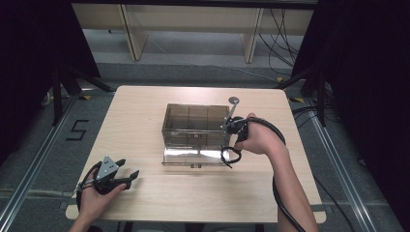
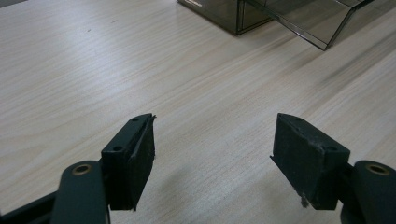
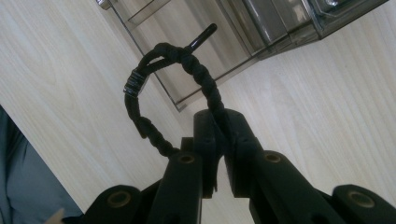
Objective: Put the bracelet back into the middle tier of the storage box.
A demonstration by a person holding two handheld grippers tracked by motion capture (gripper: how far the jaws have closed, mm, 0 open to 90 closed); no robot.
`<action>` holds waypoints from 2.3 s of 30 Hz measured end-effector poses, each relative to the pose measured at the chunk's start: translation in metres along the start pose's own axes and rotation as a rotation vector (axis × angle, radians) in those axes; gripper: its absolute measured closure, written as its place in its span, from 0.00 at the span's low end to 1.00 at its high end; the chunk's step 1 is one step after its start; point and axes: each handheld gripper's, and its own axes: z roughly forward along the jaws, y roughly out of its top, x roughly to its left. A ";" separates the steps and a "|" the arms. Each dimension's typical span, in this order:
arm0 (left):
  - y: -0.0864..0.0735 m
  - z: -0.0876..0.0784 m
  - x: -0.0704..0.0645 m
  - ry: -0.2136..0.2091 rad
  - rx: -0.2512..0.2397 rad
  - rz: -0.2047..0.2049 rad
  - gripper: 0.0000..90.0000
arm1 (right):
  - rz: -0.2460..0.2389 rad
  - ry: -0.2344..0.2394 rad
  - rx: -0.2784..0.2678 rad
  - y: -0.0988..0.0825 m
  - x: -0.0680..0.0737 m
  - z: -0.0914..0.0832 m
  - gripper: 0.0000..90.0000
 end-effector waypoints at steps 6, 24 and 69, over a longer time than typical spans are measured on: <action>0.000 0.000 -0.001 -0.006 -0.006 -0.007 0.33 | 0.027 0.005 0.010 0.004 0.002 -0.001 0.94; 0.000 0.000 0.000 -0.004 -0.007 0.009 0.33 | -0.004 0.005 -0.005 0.014 -0.003 0.005 0.94; 0.000 0.000 -0.001 -0.006 -0.005 0.009 0.33 | 0.041 0.002 -0.001 0.035 -0.004 0.025 0.94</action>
